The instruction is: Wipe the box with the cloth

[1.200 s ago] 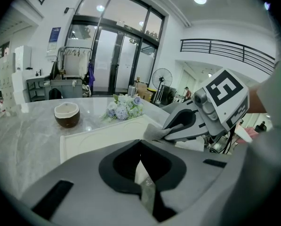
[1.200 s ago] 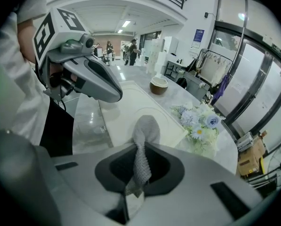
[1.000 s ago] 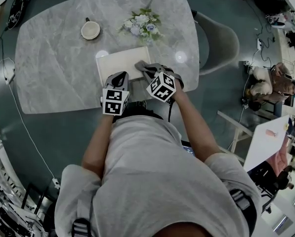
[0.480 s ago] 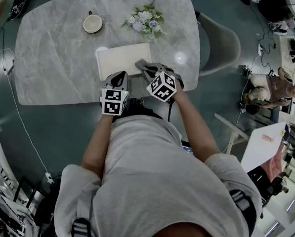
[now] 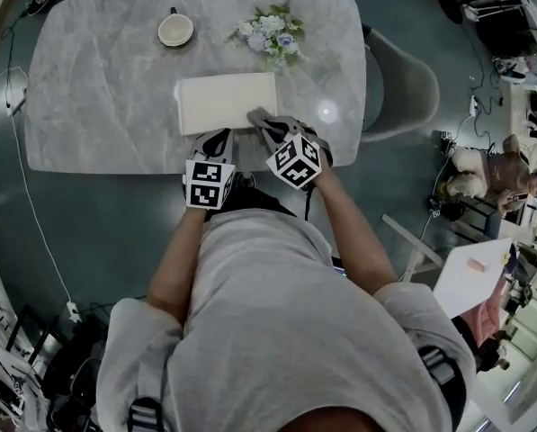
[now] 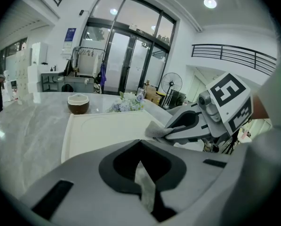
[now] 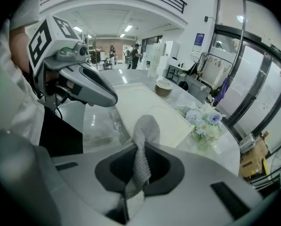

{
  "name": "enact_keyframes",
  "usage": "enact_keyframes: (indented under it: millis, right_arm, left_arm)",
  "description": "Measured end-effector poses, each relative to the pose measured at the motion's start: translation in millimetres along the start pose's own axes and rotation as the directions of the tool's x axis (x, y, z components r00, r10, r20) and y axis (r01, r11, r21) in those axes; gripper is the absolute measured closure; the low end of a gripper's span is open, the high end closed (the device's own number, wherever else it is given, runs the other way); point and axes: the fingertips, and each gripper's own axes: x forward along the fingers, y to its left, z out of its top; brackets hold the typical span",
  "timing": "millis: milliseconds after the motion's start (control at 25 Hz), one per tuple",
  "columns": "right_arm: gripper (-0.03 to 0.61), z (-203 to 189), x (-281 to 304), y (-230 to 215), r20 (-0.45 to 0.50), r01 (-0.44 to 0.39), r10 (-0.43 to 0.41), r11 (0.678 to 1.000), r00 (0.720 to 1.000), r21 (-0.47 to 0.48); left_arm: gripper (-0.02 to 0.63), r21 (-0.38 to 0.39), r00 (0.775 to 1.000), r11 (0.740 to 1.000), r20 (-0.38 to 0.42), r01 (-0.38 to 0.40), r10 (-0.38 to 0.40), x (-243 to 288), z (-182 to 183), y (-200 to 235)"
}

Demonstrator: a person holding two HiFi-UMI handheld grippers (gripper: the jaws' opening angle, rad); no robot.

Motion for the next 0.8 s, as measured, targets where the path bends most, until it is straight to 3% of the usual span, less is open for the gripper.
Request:
enact_keyframes:
  millis: [160,320,560,800]
  right_arm:
    - [0.537,-19,1,20,-0.047,-0.040,0.039,0.999,0.998,-0.015]
    - [0.535,-35,-6,33,-0.003,0.016,-0.016,1.000,1.000,-0.016]
    - [0.537,-22,-30,44,0.154,0.010,-0.036,0.987,0.987,0.162]
    - [0.537,-8,-65,34,0.301,0.005,-0.128,0.925,0.945,0.379]
  left_arm:
    - [0.591,-0.014,1.000,1.000,0.000,-0.022,0.022,-9,-9,-5]
    - [0.591,-0.019,0.999,0.999,0.007,-0.044,0.044,-15,-13,-9]
    - [0.591,-0.028,0.996,0.996,0.013,-0.089,0.090,-29,-21,-11]
    - [0.591,-0.045,0.987,0.988,0.055,-0.148,0.150,-52,-18,-25]
